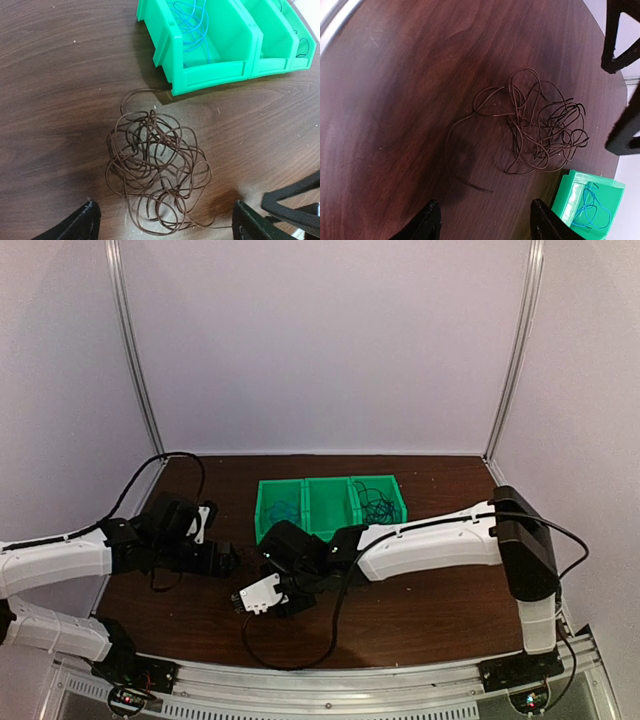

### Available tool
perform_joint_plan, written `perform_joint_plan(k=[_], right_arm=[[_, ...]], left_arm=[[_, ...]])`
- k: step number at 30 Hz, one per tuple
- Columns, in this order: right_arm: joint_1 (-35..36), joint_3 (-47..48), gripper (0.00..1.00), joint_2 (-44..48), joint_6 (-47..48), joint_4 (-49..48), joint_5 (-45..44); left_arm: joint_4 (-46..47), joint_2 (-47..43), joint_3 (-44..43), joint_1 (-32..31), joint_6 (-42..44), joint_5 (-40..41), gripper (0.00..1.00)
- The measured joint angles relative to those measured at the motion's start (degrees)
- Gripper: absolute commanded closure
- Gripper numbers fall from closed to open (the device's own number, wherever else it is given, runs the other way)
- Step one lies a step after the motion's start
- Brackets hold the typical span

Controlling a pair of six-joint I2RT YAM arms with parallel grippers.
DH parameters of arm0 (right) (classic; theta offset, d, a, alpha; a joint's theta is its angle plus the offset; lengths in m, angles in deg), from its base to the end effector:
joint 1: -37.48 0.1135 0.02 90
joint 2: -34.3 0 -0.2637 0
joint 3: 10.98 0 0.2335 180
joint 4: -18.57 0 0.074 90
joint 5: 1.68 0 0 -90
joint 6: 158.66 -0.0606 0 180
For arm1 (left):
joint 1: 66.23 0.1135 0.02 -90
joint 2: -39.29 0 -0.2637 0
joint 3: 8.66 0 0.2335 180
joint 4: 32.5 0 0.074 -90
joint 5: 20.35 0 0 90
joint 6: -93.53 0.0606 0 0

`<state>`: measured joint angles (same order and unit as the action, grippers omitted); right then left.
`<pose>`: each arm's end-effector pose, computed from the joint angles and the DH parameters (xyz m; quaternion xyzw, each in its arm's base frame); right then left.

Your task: Untangle the cables

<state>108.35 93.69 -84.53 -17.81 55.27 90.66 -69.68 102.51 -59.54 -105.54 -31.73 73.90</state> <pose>0.1479 0.4340 0.1830 -0.8261 0.4527 0.0772 0.3264 0.1704 -0.1337 0.1968 0.0203 0.9375 -0.1817 0.2961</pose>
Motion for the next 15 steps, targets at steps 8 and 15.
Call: perform_joint_plan(k=[8,15], right_arm=[[0.15,8.76,0.59,-9.07,1.68,1.86,-2.95],[1.70,9.03,1.00,-9.49,3.85,3.54,-4.52]], left_arm=[[-0.07,-2.93,0.00,0.00,-0.04,0.02,0.07],[-0.07,-3.65,0.00,0.00,0.07,0.11,0.08]])
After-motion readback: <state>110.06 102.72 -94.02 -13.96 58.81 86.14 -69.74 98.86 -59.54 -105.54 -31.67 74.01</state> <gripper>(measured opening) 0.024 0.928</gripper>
